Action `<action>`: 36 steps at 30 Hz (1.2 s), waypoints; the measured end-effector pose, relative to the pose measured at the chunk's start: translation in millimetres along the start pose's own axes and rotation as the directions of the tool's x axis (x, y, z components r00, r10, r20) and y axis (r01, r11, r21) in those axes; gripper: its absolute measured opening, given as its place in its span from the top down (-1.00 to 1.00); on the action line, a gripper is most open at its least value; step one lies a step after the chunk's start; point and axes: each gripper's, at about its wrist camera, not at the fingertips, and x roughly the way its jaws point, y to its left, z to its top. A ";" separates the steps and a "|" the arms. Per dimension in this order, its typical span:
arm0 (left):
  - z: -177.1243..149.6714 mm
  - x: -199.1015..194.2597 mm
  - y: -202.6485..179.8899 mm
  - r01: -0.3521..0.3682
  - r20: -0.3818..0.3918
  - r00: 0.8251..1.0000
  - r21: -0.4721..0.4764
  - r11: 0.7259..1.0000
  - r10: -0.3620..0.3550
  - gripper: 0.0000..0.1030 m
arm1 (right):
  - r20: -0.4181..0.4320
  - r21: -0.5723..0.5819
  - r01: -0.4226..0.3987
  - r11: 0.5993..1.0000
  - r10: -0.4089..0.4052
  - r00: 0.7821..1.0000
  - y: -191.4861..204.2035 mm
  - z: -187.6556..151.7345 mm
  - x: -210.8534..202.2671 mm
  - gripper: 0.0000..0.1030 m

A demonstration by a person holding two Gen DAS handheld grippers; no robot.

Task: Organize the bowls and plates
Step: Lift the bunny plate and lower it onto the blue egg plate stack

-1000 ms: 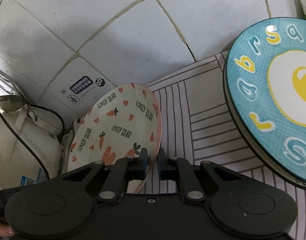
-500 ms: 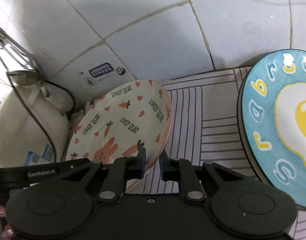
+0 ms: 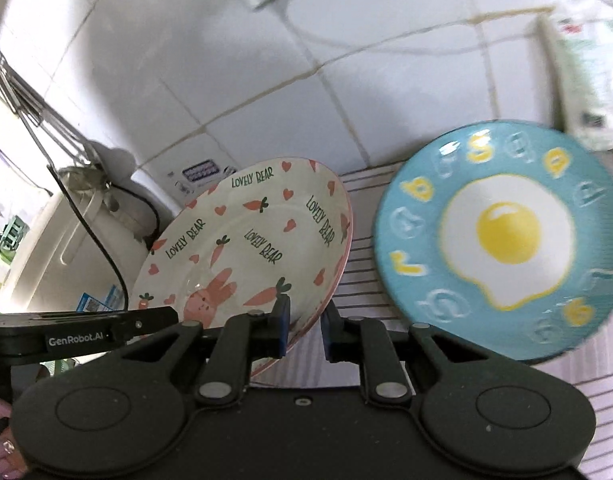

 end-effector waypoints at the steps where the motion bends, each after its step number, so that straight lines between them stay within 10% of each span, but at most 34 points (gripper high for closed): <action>1: 0.7 -1.6 -6.6 0.006 0.001 1.000 0.007 1.000 -0.006 0.40 | 0.006 -0.001 0.008 1.000 -0.008 1.000 -3.6 0.5 -6.7 0.61; 20: 11.1 12.5 -103.9 0.071 -0.024 0.997 0.078 0.994 -0.069 0.40 | 0.072 0.078 0.059 0.995 -0.064 0.995 -79.6 4.2 -81.8 0.55; 36: 28.2 61.1 -146.1 0.030 -0.134 0.991 0.045 0.999 -0.024 0.40 | -0.051 0.110 0.112 0.988 -0.107 0.993 -132.7 22.9 -70.5 0.54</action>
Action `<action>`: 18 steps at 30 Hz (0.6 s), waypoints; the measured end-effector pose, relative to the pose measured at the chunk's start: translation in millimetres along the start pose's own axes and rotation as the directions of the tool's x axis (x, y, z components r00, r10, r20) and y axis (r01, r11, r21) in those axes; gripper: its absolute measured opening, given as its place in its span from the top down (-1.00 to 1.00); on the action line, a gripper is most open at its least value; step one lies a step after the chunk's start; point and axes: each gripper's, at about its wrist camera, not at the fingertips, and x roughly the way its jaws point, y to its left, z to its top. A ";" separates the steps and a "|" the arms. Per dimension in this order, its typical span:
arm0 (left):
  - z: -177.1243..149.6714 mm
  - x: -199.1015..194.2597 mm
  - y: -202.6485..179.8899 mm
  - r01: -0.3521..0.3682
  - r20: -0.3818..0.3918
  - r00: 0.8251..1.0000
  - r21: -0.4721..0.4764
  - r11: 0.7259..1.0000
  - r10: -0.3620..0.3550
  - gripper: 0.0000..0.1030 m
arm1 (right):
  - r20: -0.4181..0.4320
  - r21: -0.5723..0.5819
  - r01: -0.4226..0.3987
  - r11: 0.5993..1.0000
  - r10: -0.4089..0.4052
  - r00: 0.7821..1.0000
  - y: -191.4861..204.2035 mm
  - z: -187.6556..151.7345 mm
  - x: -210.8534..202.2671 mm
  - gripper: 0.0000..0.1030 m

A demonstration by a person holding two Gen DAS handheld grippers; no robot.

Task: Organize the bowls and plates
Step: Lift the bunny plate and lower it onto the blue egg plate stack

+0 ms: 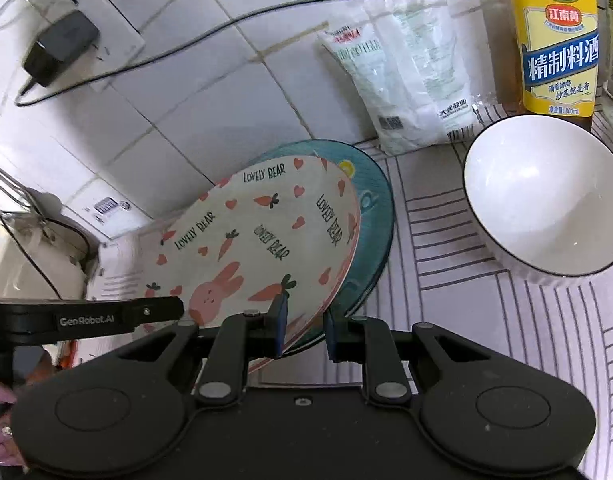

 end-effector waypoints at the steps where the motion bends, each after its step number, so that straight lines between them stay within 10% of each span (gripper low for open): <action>1: 2.0 0.3 -0.8 -0.003 -0.006 1.000 -0.006 1.000 0.003 0.40 | -0.009 0.005 0.001 1.000 -0.001 1.000 -0.6 3.1 1.6 0.54; 18: 16.6 13.7 -12.5 -0.053 -0.083 0.995 -0.082 0.995 0.047 0.39 | -0.060 -0.234 0.160 0.959 -0.178 0.982 29.4 21.2 8.9 0.40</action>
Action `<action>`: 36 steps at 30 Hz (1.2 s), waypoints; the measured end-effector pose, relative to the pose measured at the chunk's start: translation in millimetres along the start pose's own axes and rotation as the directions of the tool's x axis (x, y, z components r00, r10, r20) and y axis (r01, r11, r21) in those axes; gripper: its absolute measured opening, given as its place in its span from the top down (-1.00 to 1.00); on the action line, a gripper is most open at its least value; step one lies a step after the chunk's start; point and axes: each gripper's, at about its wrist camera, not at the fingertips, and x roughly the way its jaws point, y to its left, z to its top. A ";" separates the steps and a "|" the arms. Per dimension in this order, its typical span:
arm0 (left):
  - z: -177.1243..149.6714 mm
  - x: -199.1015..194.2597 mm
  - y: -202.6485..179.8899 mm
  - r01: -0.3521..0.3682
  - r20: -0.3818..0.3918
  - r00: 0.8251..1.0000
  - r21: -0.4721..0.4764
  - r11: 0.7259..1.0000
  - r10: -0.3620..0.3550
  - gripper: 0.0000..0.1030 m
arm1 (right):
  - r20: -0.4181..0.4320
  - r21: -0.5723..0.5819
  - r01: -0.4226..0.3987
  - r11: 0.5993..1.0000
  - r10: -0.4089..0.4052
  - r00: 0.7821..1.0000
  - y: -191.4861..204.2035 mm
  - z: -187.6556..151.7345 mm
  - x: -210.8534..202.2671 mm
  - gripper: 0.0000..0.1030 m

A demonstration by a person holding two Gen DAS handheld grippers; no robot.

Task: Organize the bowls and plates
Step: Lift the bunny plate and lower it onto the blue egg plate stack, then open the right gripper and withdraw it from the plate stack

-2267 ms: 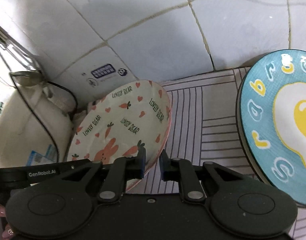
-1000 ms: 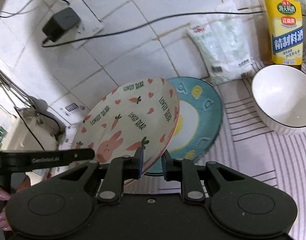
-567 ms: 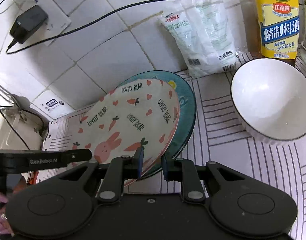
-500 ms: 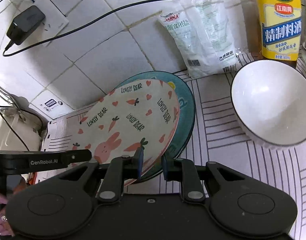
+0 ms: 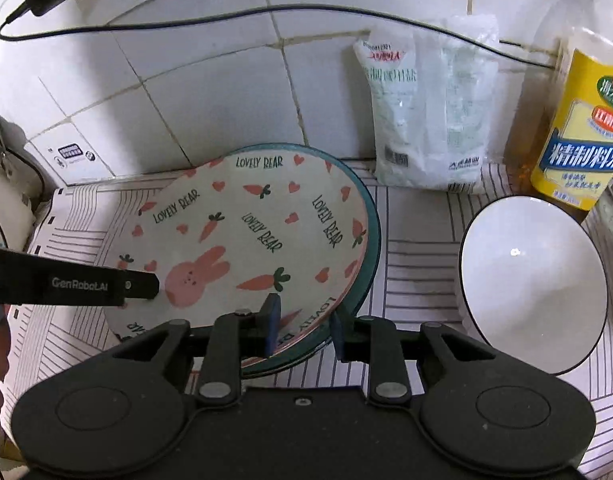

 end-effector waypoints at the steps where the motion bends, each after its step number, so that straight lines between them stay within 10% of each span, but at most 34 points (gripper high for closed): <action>1: 0.1 1.1 0.1 0.006 -0.011 1.000 -0.010 1.000 -0.006 0.39 | 0.002 -0.012 0.006 1.000 -0.006 1.000 0.5 -0.2 -0.6 0.39; 8: -8.4 6.4 -11.3 -0.017 -0.042 0.999 0.024 1.000 0.018 0.41 | 0.005 -0.185 0.153 0.971 -0.155 0.988 15.3 -4.5 6.5 0.27; 21: -15.8 -4.3 -16.7 -0.036 -0.012 0.999 0.029 0.999 0.036 0.40 | 0.062 -0.165 0.081 0.983 -0.072 0.995 2.2 -13.9 2.0 0.22; 36: -65.5 -82.1 -36.2 -0.024 0.171 0.985 0.138 0.990 0.000 0.39 | 0.203 -0.051 0.031 0.998 -0.020 0.979 -23.4 -68.0 -95.1 0.20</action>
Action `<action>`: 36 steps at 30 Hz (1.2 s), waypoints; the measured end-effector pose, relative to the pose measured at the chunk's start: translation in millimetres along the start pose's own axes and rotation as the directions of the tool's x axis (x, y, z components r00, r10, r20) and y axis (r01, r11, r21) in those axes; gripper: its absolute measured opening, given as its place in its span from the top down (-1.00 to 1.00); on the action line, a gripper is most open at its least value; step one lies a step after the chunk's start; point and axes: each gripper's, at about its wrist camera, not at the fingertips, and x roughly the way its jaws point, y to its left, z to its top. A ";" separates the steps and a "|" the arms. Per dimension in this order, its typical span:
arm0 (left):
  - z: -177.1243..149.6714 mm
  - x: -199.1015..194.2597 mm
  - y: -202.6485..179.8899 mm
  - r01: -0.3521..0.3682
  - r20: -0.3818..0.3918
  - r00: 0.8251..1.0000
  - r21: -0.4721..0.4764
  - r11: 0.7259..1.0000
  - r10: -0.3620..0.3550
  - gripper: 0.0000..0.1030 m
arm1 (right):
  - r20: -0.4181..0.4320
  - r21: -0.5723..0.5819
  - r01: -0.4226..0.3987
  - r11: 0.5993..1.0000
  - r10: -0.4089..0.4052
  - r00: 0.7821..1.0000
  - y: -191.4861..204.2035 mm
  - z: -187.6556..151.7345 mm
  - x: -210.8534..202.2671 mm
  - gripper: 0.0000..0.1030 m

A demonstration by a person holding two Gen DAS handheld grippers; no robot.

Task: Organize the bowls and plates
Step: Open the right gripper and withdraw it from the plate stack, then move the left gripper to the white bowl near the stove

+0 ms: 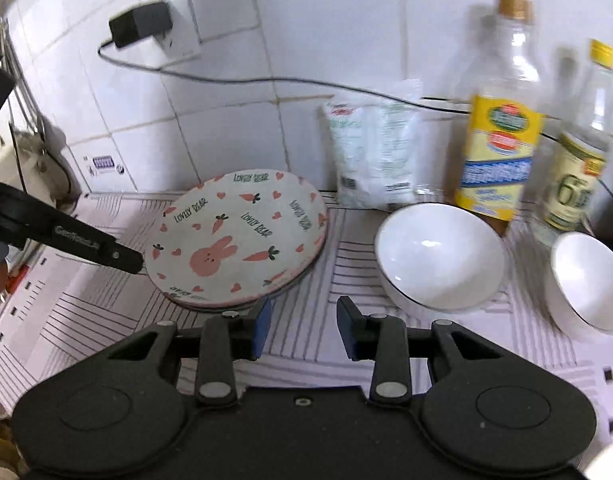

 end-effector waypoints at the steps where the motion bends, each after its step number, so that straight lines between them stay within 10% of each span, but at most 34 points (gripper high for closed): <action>1: -3.2 -6.4 -2.6 0.005 0.008 1.000 0.004 1.000 -0.005 0.37 | 0.011 0.015 0.002 1.000 -0.002 1.000 -3.4 -3.0 -8.1 0.20; 19: -61.5 -93.8 -92.2 0.087 0.066 0.993 0.186 0.979 -0.101 0.20 | 0.132 0.083 0.031 0.996 -0.041 0.990 -46.0 -62.7 -140.9 0.09; 36: -64.8 -71.1 -218.6 0.260 0.003 0.963 0.257 0.931 -0.269 -0.14 | 0.116 0.023 0.208 0.978 -0.209 0.971 -118.6 -111.7 -169.3 -0.38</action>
